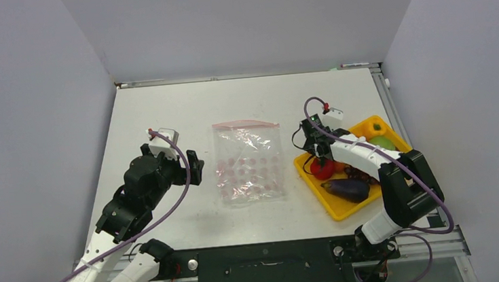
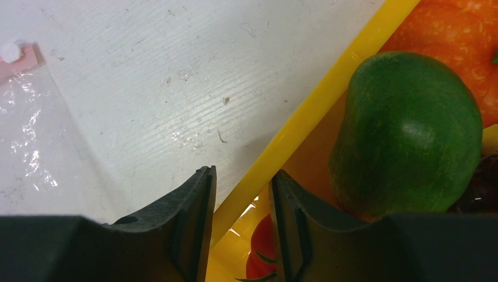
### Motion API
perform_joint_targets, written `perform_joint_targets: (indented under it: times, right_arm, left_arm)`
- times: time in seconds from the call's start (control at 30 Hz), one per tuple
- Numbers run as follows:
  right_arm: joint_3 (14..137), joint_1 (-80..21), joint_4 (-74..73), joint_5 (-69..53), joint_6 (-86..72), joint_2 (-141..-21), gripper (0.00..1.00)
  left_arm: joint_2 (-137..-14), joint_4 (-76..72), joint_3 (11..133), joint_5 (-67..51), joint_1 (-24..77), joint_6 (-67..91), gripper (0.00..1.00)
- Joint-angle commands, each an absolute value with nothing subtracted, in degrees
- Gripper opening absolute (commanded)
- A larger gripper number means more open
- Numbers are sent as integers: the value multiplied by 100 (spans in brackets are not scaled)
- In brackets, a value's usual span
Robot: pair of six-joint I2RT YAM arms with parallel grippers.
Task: Place the food in the zip-top bag and seal the zipper
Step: Adjust the bin at the center of the board.
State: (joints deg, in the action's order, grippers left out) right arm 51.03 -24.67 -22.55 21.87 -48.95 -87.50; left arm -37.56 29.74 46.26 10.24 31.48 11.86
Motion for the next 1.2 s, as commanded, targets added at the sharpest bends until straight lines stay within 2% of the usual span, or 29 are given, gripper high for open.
perform_joint_targets:
  times: [0.0, 0.13, 0.63, 1.17]
  right_arm:
    - [4988, -2452, -1940, 1838, -4408, -8508, 12]
    - [4951, -2460, -1852, 1678, -4084, -8389, 5]
    - [4985, -2883, -1689, 964, -2701, -8252, 5]
    - [5477, -3732, -2349, 1426, -1999, -8565, 5]
  left_arm:
    - [-3762, 2760, 4797, 984, 3125, 1248, 96]
    - [-3760, 2759, 4799, 987, 3120, 1248, 96]
    - [-3739, 2763, 4808, 978, 3121, 1248, 96]
    - [-3709, 2774, 4816, 993, 3123, 1257, 96]
